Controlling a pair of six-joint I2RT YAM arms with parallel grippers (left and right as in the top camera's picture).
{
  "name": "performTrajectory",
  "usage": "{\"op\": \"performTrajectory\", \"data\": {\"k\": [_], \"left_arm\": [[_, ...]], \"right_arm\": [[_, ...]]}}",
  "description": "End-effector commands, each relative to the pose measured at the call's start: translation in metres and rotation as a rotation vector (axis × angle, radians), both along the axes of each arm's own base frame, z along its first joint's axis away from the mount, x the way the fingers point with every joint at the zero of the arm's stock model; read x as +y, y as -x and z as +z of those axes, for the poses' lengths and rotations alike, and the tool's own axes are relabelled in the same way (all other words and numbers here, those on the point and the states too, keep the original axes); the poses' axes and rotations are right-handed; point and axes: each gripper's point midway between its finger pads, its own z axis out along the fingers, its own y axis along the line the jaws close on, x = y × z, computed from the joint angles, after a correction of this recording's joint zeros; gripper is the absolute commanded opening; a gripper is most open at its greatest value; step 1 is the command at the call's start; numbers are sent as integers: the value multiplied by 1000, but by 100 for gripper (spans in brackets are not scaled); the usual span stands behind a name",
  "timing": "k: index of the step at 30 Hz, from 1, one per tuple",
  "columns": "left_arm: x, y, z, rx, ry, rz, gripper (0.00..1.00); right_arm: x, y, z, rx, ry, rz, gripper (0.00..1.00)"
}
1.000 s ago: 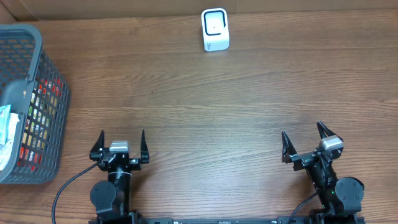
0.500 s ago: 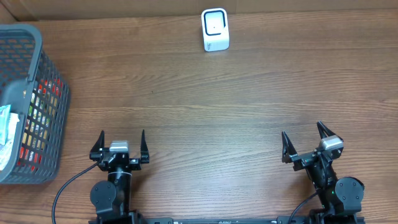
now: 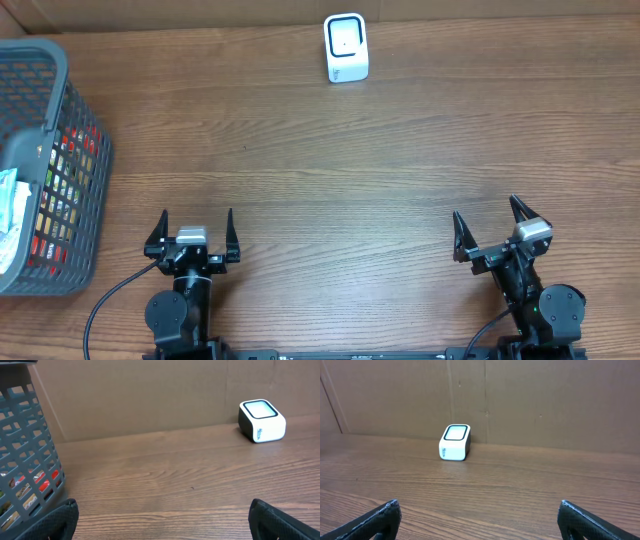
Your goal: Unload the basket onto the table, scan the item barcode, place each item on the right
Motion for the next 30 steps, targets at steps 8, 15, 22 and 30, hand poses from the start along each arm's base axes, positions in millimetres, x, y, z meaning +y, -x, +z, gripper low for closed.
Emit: {"op": "performTrajectory", "data": {"k": [8, 15, 22, 30], "left_arm": [[-2, 0, -1, 2, -33, -13, 100], [-2, 0, -1, 2, -37, -15, 100], [-2, 0, 0, -3, -38, -18, 100], [-2, 0, 2, -14, 7, -15, 100]], "right_arm": [[-1, 0, -1, -8, -3, -5, 100], [-1, 0, -1, -8, -4, -5, 100], [-1, 0, -1, -7, -4, -5, 100], [-1, 0, -1, -7, -4, -5, 100]]}}
